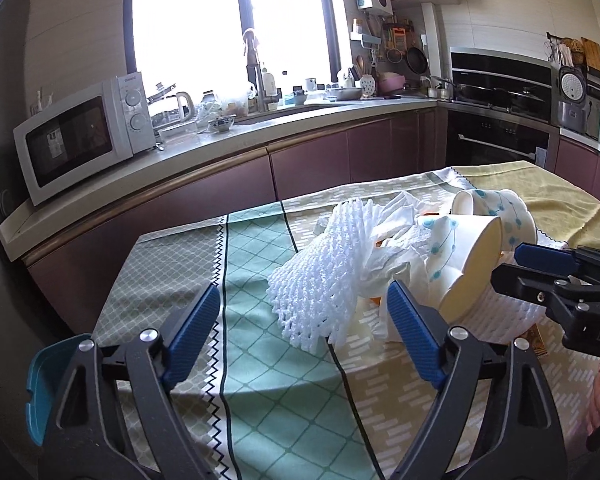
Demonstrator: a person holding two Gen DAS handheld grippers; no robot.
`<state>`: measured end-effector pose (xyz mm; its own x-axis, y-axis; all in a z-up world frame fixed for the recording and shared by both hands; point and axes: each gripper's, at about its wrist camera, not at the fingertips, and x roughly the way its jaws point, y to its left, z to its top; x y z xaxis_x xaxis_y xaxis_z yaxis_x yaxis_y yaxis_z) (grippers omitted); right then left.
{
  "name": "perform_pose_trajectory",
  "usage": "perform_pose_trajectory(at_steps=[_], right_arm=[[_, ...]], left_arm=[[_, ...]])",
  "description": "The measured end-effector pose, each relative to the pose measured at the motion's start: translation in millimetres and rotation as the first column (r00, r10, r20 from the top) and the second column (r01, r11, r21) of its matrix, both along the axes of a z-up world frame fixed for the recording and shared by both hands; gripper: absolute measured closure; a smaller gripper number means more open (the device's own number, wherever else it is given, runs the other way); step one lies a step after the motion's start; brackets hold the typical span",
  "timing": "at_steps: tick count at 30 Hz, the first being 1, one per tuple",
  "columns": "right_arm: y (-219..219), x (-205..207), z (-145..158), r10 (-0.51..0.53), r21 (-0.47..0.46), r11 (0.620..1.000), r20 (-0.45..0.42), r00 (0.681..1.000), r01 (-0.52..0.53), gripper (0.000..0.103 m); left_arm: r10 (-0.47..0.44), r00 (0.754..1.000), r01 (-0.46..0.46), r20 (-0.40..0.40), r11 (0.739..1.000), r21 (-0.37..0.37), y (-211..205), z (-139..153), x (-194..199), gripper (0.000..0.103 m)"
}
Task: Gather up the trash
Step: 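Grasp the white foam net with the left tool while the right tool grasps the blue-dotted paper cup, then carry the net and cup over the teal bin and open both tools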
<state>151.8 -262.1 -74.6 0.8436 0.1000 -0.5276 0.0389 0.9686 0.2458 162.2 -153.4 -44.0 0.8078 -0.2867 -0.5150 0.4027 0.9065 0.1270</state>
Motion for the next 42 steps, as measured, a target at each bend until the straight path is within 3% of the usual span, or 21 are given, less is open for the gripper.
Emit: perform_pose_trajectory(at_steps=[5,7,10,12,23,29,37,42], right_arm=[[0.7,10.7,-5.4,0.005,0.032,0.999,-0.019,1.0,-0.004,0.071],[-0.6,11.9,-7.4,0.004,0.051,0.999,-0.024,1.0,-0.003,0.081],[-2.9,9.0,-8.5,0.009,0.072,0.997,-0.023,1.0,-0.008,0.095],[-3.1,5.8,-7.0,0.011,0.08,0.997,-0.014,1.0,-0.01,0.098],[1.1,-21.3,20.5,0.036,0.107,0.993,0.069,0.997,-0.044,0.101],[22.2,-27.1,44.9,0.109,0.121,0.985,0.129,0.986,-0.125,0.101],[89.1,3.5,70.8,0.306,0.111,0.939,0.171,0.937,-0.327,0.101],[141.8,41.5,66.0,0.448,0.127,0.876,0.146,0.882,-0.466,0.101]], left_arm=[[-0.014,0.997,0.014,-0.076,1.0,-0.009,-0.2,-9.4,26.8,0.045],[-0.024,0.995,0.022,-0.097,0.999,-0.024,3.4,-12.6,29.8,0.064],[-0.045,0.99,0.037,-0.132,0.998,-0.058,9.8,-15.9,37.6,0.082],[-0.051,0.989,0.04,-0.14,0.996,-0.081,16.8,-15.6,38.1,0.09],[-0.037,0.995,0.014,-0.097,0.975,-0.224,79.0,16.0,15.2,0.091],[0.021,0.998,-0.036,-0.059,0.964,-0.263,132.4,37.0,-5.1,0.091],[0.157,0.987,-0.16,-0.034,0.962,-0.221,222.1,49.7,-24.6,0.091],[0.262,0.963,-0.268,-0.058,0.944,-0.193,277.3,41.7,-28.4,0.091]])
